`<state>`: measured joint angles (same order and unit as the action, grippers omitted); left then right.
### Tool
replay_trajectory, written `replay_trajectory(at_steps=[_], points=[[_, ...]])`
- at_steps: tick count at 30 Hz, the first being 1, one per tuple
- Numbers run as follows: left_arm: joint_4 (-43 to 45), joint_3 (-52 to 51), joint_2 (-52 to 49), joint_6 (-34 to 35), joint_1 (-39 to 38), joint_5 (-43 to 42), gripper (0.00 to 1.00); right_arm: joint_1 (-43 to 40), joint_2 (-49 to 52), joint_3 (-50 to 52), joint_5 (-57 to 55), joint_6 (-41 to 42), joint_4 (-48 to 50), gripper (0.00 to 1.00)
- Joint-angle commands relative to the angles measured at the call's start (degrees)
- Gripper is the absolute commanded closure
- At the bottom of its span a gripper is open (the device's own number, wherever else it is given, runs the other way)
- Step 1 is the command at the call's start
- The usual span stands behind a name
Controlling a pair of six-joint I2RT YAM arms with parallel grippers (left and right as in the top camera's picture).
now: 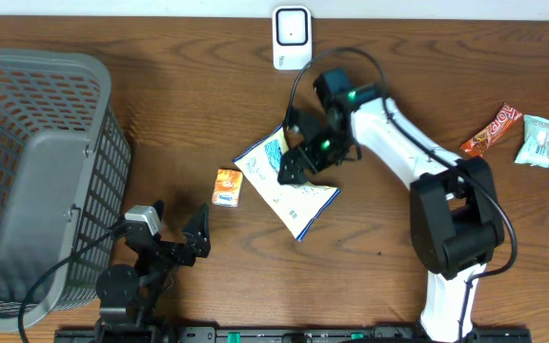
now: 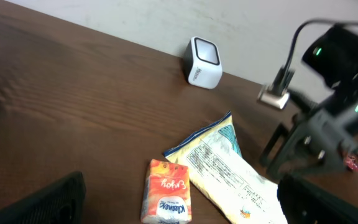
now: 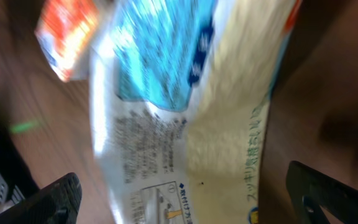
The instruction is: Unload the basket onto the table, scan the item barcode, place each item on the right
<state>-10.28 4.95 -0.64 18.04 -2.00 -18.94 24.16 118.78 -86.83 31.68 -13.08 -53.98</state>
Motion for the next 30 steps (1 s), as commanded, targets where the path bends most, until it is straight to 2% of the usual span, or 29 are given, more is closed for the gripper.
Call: replay_trajectory(at_steps=[1,8,16,21,25,26,28,30], points=[[-0.4,-0.8,-0.1,0.3,-0.1,0.3,0.02,-0.5,0.5,2.9,3.8,-1.5,0.9,0.01],[-0.4,-0.8,-0.1,0.3,-0.1,0.3,0.02,-0.3,1.0,7.9,5.1,-2.4,4.2,0.01],[-0.4,-0.8,-0.1,0.3,-0.1,0.3,0.02,-1.2,5.3,8.2,14.1,-2.1,7.3,0.06],[-0.4,-0.8,-0.1,0.3,-0.1,0.3,0.02,-0.8,8.4,8.2,6.2,4.3,8.8,0.26],[-0.4,-0.8,-0.1,0.3,-0.1,0.3,0.02,0.5,10.9,8.2,2.3,4.9,8.5,0.28],[-0.4,-0.8,-0.1,0.3,-0.1,0.3,0.02,0.8,11.3,8.2,2.2,4.9,8.5,0.36],[-0.4,-0.8,-0.1,0.3,-0.1,0.3,0.02,1.6,11.6,8.2,1.2,5.7,8.7,0.67],[-0.4,-0.8,-0.1,0.3,-0.1,0.3,0.02,2.1,11.6,8.1,1.0,5.8,9.0,0.87]])
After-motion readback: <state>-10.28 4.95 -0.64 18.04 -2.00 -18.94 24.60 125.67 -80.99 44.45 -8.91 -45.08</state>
